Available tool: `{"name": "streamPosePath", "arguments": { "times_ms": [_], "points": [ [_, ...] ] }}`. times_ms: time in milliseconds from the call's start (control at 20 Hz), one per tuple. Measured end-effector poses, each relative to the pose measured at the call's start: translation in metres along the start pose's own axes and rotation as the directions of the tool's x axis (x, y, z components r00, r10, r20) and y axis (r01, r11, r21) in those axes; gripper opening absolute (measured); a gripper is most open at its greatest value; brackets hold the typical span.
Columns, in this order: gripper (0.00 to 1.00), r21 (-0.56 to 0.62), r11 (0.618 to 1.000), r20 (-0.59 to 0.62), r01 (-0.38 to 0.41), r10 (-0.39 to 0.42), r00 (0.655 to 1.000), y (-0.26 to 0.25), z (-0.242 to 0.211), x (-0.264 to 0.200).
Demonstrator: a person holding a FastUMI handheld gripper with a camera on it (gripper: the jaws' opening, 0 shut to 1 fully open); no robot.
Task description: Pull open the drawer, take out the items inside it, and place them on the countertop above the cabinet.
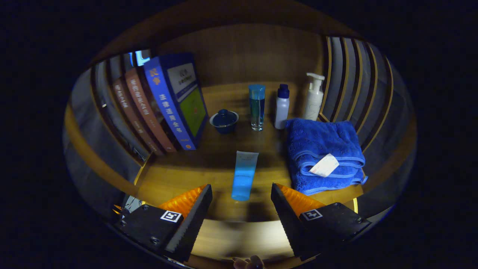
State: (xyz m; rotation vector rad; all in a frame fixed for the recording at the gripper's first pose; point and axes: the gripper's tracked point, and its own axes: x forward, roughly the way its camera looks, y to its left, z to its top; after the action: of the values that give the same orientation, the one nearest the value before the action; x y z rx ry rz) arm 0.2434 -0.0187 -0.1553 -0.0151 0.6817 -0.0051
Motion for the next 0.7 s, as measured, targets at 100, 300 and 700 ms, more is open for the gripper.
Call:
{"name": "streamPosePath", "arguments": {
  "times_ms": [100, 300, 700],
  "points": [
    [1.00, -0.013, 1.000, 0.079, -0.005, 0.006, 0.997, 0.004, 0.003, -0.027],
    [1.00, -0.027, 0.999, 0.243, -0.020, 0.026, 0.970, 0.006, 0.001, -0.090],
    [1.00, -0.003, 0.998, 0.433, -0.068, 0.063, 0.899, 0.008, -0.064, -0.164]
  ]
}}
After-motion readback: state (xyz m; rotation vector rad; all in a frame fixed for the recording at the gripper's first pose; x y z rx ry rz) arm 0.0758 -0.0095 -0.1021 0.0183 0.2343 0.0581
